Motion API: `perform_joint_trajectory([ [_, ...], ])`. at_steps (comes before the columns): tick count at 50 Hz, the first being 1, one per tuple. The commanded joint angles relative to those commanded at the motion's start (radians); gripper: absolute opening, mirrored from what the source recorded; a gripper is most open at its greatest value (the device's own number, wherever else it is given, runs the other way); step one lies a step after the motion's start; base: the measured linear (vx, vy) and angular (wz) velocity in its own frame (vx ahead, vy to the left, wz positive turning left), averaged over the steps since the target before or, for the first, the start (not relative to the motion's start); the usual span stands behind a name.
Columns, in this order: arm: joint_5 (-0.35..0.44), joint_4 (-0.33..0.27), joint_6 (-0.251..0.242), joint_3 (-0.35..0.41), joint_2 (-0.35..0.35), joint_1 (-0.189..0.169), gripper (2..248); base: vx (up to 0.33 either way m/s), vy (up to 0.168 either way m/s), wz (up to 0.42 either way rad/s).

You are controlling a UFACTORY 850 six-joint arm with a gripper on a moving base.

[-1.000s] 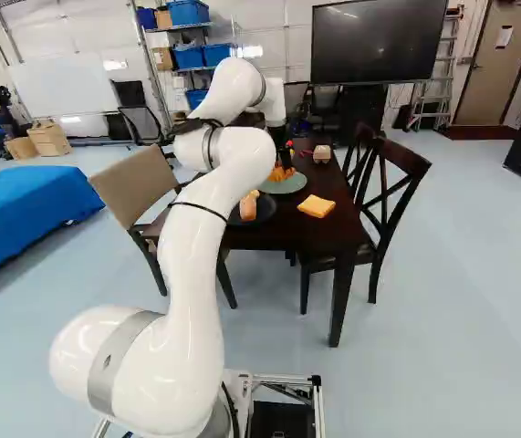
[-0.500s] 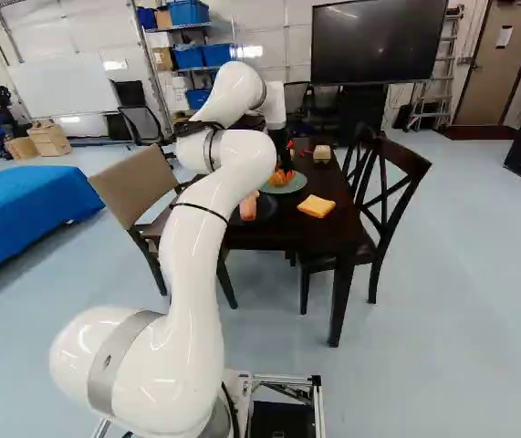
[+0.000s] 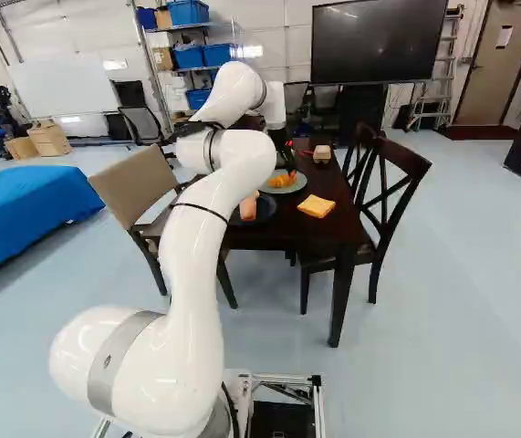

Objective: Move the croissant to the empty plate

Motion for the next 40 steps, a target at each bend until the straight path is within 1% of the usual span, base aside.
perform_joint_trajectory([
  [11,0.0,0.0,0.0,0.008,0.018,0.0,247,0.0,0.0,0.0],
  [20,0.0,0.0,0.0,0.039,0.053,0.002,247,0.0,0.0,0.0],
  [27,0.0,0.0,0.0,0.086,0.094,0.004,247,0.0,0.0,0.0],
  [40,-0.01,0.0,0.0,0.201,0.188,0.009,247,0.0,0.0,0.0],
])
